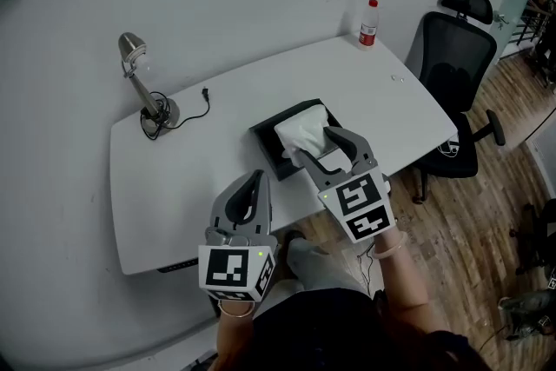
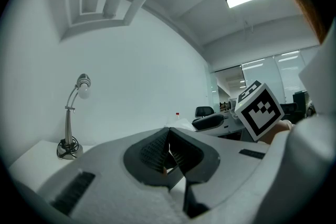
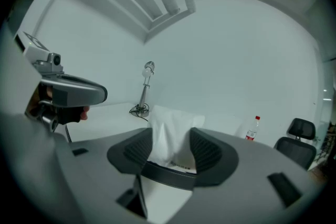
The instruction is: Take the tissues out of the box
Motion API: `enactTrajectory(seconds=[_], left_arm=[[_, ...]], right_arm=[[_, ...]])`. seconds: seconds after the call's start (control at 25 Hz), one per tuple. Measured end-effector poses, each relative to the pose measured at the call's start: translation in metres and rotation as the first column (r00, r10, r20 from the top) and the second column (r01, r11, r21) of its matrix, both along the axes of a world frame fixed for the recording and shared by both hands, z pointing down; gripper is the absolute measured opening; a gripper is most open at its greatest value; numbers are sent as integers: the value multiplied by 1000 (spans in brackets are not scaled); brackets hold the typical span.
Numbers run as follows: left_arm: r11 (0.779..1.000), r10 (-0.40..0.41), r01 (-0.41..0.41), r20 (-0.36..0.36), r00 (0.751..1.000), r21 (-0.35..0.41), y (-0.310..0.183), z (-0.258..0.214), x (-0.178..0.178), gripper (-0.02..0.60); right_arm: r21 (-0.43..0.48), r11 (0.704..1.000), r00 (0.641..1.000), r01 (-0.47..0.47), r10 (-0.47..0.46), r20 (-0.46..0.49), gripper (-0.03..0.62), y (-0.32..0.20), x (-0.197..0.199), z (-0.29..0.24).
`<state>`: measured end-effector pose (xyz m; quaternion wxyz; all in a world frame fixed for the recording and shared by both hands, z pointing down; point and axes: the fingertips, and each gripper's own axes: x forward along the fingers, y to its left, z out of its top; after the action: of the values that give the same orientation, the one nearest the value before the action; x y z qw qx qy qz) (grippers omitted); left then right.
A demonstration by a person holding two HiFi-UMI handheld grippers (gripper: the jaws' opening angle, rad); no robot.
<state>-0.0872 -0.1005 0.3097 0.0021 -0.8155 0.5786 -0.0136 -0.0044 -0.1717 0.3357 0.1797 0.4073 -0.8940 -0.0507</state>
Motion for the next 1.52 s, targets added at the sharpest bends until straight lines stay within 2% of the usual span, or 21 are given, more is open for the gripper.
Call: enactTrajectory(seconds=[0.36, 0.76, 1.2, 1.52], left_arm=[[1000, 4, -4, -11, 1000, 12, 24, -4, 6, 26], [999, -34, 34, -25, 999, 29, 35, -9, 6, 26], [993, -114, 114, -18, 993, 37, 64, -16, 24, 26], [987, -153, 152, 0, 988, 52, 87, -21, 33, 26]], right_arm=[[51, 999, 999, -1, 0, 34, 238, 26, 0, -22], [93, 996, 997, 2, -9, 71, 236, 49, 10, -36], [147, 987, 991, 62, -79, 110, 235, 86, 37, -59], [167, 981, 982, 103, -128, 141, 233, 106, 42, -67]])
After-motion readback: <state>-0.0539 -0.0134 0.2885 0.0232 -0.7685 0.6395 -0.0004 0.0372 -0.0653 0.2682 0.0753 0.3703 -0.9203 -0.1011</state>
